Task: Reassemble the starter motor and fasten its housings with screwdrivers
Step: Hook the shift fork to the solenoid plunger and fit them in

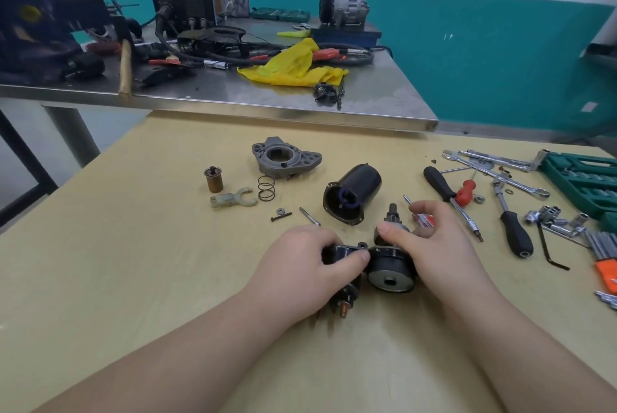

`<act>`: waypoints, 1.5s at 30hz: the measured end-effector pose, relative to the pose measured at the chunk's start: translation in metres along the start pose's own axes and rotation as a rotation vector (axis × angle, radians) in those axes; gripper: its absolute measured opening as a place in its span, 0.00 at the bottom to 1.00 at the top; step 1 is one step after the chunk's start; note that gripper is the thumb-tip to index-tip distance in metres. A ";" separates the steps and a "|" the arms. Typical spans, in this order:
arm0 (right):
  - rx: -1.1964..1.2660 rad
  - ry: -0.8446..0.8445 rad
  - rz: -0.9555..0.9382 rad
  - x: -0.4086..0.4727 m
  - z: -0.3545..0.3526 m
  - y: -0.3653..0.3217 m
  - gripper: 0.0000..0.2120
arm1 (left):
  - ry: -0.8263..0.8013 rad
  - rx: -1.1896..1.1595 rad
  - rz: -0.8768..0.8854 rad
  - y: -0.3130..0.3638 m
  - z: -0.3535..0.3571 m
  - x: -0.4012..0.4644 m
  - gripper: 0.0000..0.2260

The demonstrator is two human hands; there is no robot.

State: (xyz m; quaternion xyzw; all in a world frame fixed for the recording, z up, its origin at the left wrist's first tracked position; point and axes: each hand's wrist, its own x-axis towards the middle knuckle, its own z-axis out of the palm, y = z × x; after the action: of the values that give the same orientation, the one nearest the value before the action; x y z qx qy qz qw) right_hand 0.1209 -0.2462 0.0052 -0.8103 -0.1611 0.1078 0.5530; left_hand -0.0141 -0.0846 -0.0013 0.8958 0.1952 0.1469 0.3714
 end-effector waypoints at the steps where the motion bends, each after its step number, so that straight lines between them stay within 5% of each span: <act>1: 0.000 -0.003 0.003 0.000 0.000 0.000 0.26 | -0.002 -0.010 -0.014 0.000 0.000 0.000 0.30; 12: -0.129 -0.096 0.072 0.007 -0.006 -0.006 0.26 | -0.026 -0.031 0.005 -0.003 -0.010 0.001 0.23; 19: -0.400 -0.099 0.012 0.011 -0.019 -0.017 0.23 | 0.589 -0.245 -0.035 -0.033 -0.087 0.027 0.06; 23: -0.563 -0.053 -0.112 0.018 -0.021 -0.044 0.20 | 0.754 -0.187 -0.166 -0.076 -0.113 0.043 0.09; 31: -0.724 -0.170 -0.391 0.035 0.050 -0.116 0.08 | 0.538 -0.229 -0.323 -0.117 -0.099 0.062 0.28; 34: -0.843 -0.203 -0.497 0.061 0.090 -0.126 0.08 | 0.525 -0.203 -0.318 -0.125 -0.098 0.068 0.26; 40: -1.310 -0.341 -0.540 0.127 0.135 -0.116 0.27 | 0.538 -0.181 -0.332 -0.129 -0.095 0.075 0.24; 45: -1.343 -0.324 -0.640 0.150 0.143 -0.116 0.24 | 0.547 -0.127 -0.357 -0.132 -0.093 0.079 0.21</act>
State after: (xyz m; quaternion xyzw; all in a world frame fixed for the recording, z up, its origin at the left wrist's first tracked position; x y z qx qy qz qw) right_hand 0.1923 -0.0268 0.0610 -0.8606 -0.4984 -0.0612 -0.0854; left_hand -0.0141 0.0942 -0.0240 0.7499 0.4321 0.3263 0.3800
